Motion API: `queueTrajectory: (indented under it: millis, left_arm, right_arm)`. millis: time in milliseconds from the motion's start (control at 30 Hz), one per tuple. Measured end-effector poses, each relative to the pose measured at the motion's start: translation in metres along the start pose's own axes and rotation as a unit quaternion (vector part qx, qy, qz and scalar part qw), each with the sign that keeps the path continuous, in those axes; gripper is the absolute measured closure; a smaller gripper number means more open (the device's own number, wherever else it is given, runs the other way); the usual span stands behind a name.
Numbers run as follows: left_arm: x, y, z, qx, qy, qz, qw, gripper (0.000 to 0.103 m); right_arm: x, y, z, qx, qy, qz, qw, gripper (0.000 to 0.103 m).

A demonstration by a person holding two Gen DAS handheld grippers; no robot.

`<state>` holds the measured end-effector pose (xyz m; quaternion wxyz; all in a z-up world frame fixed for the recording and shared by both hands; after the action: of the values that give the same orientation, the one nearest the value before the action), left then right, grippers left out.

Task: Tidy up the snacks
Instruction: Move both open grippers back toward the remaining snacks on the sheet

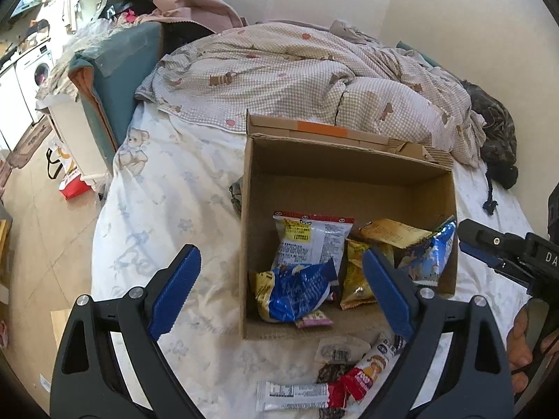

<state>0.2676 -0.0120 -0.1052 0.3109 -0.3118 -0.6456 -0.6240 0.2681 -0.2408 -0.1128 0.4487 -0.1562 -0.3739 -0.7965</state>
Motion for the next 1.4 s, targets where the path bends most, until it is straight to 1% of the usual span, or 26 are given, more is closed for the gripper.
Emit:
queueTrajectory:
  millis: [100, 300, 400, 567, 733, 900, 1067, 1133, 1233, 1300, 1367, 1400]
  left_arm:
    - [0.011, -0.012, 0.002, -0.006, -0.013, 0.012, 0.9998, 0.011]
    - [0.026, -0.037, 0.015, 0.003, -0.006, 0.033, 0.9994, 0.011]
    - [0.030, -0.045, 0.019, 0.007, -0.001, 0.038, 0.9992, 0.011]
    - [0.033, -0.066, 0.027, 0.025, -0.010, 0.064, 0.9976, 0.011]
    - [0.031, -0.084, 0.028, 0.016, 0.002, 0.086, 0.9961, 0.011]
    - [0.028, -0.096, 0.033, 0.021, 0.013, 0.103, 0.9944, 0.011]
    - [0.010, -0.123, 0.045, 0.034, 0.042, 0.153, 0.9867, 0.011]
    - [-0.001, -0.137, 0.048, 0.046, 0.046, 0.184, 0.9808, 0.011]
    - [-0.015, -0.153, 0.041, 0.046, 0.047, 0.214, 0.9746, 0.011]
    - [-0.024, -0.158, 0.030, 0.033, 0.042, 0.225, 0.9728, 0.011]
    - [-0.034, -0.163, 0.011, 0.021, 0.020, 0.236, 0.9714, 0.011]
    - [-0.040, -0.166, 0.002, 0.018, 0.006, 0.245, 0.9693, 0.011]
  right_arm:
    - [0.010, -0.010, 0.005, 0.011, 0.002, 0.004, 1.000, 0.041]
    - [0.031, -0.035, 0.011, 0.026, -0.004, 0.008, 1.000, 0.041]
    - [0.037, -0.047, 0.008, 0.020, -0.009, 0.011, 1.000, 0.041]
    - [0.045, -0.059, 0.004, 0.019, -0.017, 0.016, 1.000, 0.041]
    - [0.054, -0.069, -0.003, 0.005, -0.023, 0.014, 1.000, 0.041]
    - [0.061, -0.077, -0.014, -0.016, -0.031, 0.015, 0.999, 0.041]
    - [0.064, -0.085, -0.028, -0.023, -0.046, 0.024, 0.998, 0.041]
    - [0.065, -0.087, -0.036, -0.029, -0.051, 0.029, 0.998, 0.041]
    - [0.068, -0.089, -0.044, -0.038, -0.056, 0.031, 0.997, 0.041]
    - [0.070, -0.089, -0.048, -0.044, -0.058, 0.030, 0.997, 0.041]
    - [0.071, -0.089, -0.050, -0.046, -0.060, 0.029, 0.997, 0.041]
    - [0.071, -0.089, -0.051, -0.047, -0.060, 0.028, 0.997, 0.041]
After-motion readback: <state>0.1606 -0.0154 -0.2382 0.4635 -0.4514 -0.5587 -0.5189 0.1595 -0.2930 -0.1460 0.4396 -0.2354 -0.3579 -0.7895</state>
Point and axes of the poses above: each gripper's, at about its wrist camera, not at the fingertips, and x roughly against the way its jaws point, z to its left, y to its top, the point moved 8 cm from there along -x, roughly the way its jaws point, and after that the axes turned 8 degrees about y, right-handed, at the moved point
